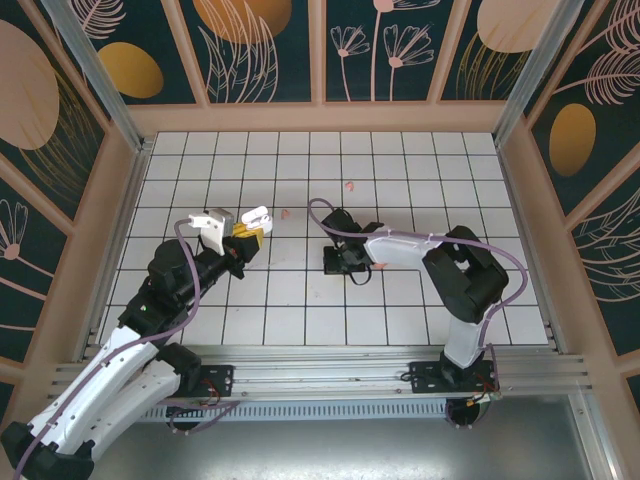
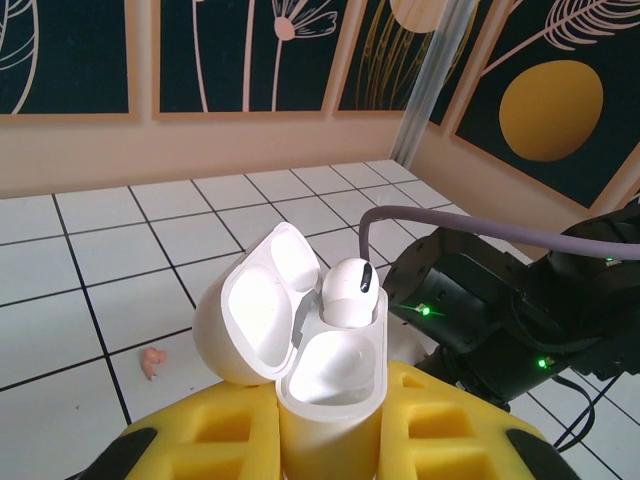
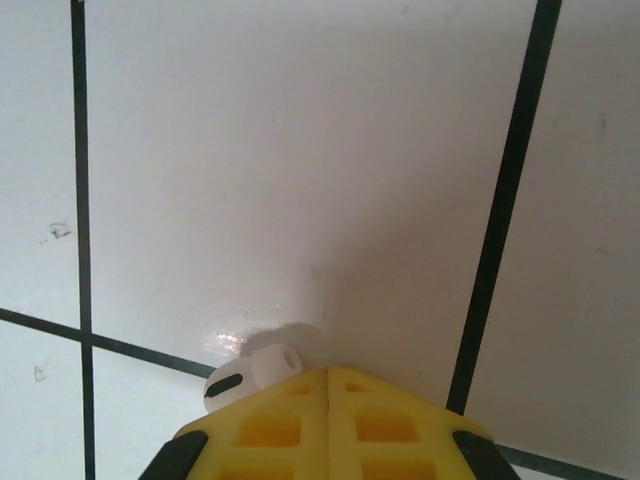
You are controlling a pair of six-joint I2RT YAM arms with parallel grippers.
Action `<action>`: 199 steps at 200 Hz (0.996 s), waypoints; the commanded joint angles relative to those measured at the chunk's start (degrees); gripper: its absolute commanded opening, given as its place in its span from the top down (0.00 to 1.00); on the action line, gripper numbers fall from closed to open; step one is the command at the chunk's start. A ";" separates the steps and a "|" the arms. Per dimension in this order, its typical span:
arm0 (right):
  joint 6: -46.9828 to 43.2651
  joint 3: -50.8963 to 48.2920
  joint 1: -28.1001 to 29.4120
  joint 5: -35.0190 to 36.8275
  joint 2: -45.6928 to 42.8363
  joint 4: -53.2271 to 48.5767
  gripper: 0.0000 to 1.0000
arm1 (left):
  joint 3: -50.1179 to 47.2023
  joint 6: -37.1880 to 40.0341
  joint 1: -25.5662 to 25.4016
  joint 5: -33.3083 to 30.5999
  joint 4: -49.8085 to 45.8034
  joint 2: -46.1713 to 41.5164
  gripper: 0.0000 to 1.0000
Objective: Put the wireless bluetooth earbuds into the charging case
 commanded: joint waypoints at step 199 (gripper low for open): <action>2.06 2.39 -1.89 -5.44 -6.24 -7.35 0.50 | -5.43 0.51 -0.07 14.74 13.21 2.47 1.00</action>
